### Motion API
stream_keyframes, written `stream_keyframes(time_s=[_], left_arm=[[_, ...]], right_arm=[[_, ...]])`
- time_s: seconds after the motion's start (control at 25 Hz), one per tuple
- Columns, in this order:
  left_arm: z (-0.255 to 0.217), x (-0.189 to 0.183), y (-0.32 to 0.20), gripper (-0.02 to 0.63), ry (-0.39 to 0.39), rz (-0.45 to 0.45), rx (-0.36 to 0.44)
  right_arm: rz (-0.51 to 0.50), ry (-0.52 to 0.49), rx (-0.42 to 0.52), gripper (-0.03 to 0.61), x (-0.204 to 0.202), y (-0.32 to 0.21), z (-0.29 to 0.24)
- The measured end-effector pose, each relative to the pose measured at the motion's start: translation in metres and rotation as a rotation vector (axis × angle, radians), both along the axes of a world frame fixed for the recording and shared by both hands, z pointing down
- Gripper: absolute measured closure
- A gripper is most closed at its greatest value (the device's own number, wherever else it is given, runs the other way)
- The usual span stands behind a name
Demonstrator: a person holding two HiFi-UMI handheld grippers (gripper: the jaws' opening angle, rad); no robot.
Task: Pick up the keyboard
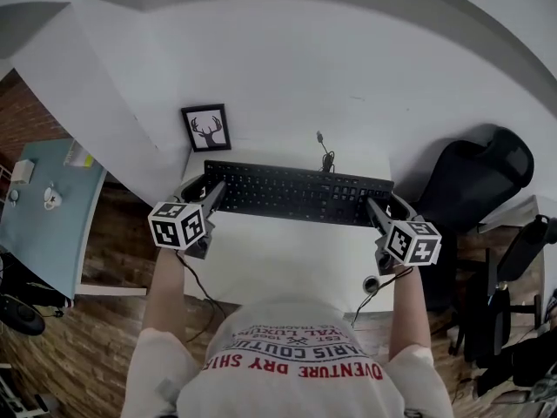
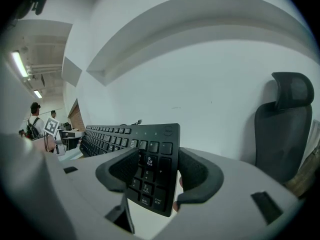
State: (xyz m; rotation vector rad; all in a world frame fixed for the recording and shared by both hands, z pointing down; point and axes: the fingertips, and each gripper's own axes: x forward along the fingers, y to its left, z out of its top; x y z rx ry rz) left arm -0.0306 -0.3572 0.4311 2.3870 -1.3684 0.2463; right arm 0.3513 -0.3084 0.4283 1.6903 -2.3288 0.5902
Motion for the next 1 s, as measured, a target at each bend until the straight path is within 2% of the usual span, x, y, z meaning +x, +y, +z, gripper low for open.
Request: stream_keyframes(time_s=[0.44,1.0], left_arm=[[-0.034,0.008,-0.012,0.394,0.006,0.006,0.068],[-0.033,0.005,-0.006,0.397,-0.025,0.006,0.059]], right_arm=[[0.012,0.019,0.073,0.311,0.007,-0.008,-0.036],[0.016,-0.002,0.042,0.313,0.004,-0.001,-0.023]])
